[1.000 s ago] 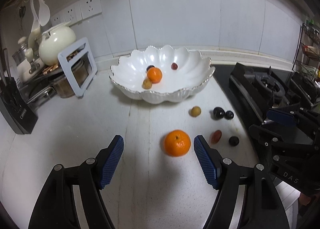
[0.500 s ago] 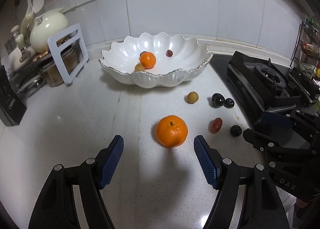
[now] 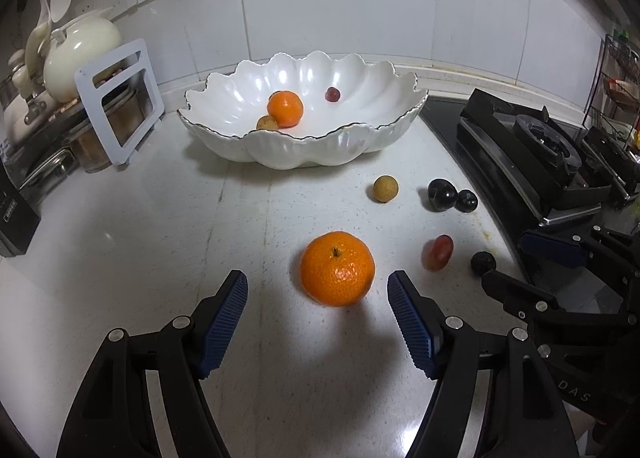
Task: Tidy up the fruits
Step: 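Grasp the large mandarin orange with the left tool while the right tool grasps a dark plum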
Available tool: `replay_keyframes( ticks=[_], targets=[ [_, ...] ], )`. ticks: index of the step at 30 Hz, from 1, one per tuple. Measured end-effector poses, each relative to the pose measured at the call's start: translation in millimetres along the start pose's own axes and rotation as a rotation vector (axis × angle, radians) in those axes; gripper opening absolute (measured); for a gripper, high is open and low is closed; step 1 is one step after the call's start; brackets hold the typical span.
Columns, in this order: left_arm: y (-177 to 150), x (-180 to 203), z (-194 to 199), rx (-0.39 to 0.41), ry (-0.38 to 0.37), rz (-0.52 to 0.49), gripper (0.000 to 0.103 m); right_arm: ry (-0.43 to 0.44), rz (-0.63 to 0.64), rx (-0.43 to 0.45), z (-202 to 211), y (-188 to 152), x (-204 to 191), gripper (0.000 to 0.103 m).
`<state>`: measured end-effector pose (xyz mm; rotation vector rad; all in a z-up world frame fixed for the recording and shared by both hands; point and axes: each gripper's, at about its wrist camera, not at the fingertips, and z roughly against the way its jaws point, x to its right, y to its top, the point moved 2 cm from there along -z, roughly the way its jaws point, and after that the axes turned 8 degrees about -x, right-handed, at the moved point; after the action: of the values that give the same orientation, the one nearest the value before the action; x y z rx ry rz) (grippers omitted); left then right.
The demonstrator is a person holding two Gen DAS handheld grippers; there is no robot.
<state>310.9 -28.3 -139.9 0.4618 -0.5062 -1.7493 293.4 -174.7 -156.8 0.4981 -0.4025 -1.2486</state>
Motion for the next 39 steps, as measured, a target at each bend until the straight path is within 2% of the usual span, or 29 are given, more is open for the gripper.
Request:
replay_keyframes(
  ticks=[5,10,21,27,39],
  targets=[
    [4.7,0.8,-8.4,-0.012,-0.017,0.007,0.072,0.009,-0.005,-0.006,-6.1,1.2,0.8,0.048],
    [8.5,2.5,-13.4,-0.017,-0.03,0.007,0.071,0.027,-0.007,-0.015,-11.2,2.6,0.9,0.041],
    [10.5,4.7,-22.3,-0.039,-0.054,0.013,0.046,0.05,-0.022,-0.048,-20.1,0.3,3.2,0.031],
    [9.7,5.2,-22.2,-0.034,-0.053,0.017,0.045,0.059,-0.038,-0.052,-21.5,-0.6,6.4,0.023],
    [7.6,3.8,-17.7,-0.031,-0.057,0.024,0.044,0.062,-0.053,-0.035,-18.5,-3.8,5.8,0.022]
  ],
)
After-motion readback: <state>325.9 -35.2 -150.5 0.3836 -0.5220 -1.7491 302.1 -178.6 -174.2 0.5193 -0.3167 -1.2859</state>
